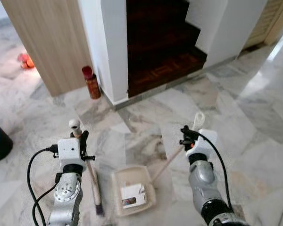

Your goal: Sweep floor

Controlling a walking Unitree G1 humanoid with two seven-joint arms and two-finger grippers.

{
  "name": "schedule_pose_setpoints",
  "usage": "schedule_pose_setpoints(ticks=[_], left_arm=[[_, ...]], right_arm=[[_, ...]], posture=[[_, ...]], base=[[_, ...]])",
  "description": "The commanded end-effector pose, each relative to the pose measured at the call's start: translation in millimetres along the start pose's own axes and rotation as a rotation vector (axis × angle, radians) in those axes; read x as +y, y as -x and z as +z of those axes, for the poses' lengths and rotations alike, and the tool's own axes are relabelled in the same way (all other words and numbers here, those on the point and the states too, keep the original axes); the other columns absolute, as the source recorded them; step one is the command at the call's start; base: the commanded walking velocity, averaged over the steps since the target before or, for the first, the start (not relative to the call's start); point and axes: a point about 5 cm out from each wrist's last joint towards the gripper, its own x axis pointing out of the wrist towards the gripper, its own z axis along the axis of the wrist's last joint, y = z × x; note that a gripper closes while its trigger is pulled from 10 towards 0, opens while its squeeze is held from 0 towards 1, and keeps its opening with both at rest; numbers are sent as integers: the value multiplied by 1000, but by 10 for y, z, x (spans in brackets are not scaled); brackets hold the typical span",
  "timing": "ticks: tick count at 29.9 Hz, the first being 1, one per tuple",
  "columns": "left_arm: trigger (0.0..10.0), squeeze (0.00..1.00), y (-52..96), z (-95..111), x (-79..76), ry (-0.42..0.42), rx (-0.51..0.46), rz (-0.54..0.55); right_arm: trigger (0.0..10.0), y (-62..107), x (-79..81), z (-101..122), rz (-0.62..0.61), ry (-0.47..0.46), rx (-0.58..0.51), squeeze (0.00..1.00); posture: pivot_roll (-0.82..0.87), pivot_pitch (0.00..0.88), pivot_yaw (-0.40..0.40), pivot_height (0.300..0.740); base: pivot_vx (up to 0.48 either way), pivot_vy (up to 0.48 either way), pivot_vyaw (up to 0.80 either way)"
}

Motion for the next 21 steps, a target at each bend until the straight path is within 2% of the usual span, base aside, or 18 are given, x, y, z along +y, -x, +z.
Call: schedule_pose_setpoints(ticks=[1,5,9,21], left_arm=[[10000,0,2,9,-14,-7,-2,-6],[10000,0,6,9,-16,-7,-2,-5],[10000,0,9,7,-19,-8,-2,-6],[10000,0,15,6,-24,-7,-3,-7]], right_arm=[[10000,-31,56,60,12,-16,-26,0],[10000,-27,61,59,19,-6,-29,0],[10000,-22,70,50,25,-6,-25,0],[10000,-15,91,33,35,-11,-17,0]], posture=[[110,118,-20,740],[110,115,-20,740],[112,110,-21,740],[116,90,-22,740]], base=[[0,356,0],[0,355,0],[0,354,800],[0,355,0]])
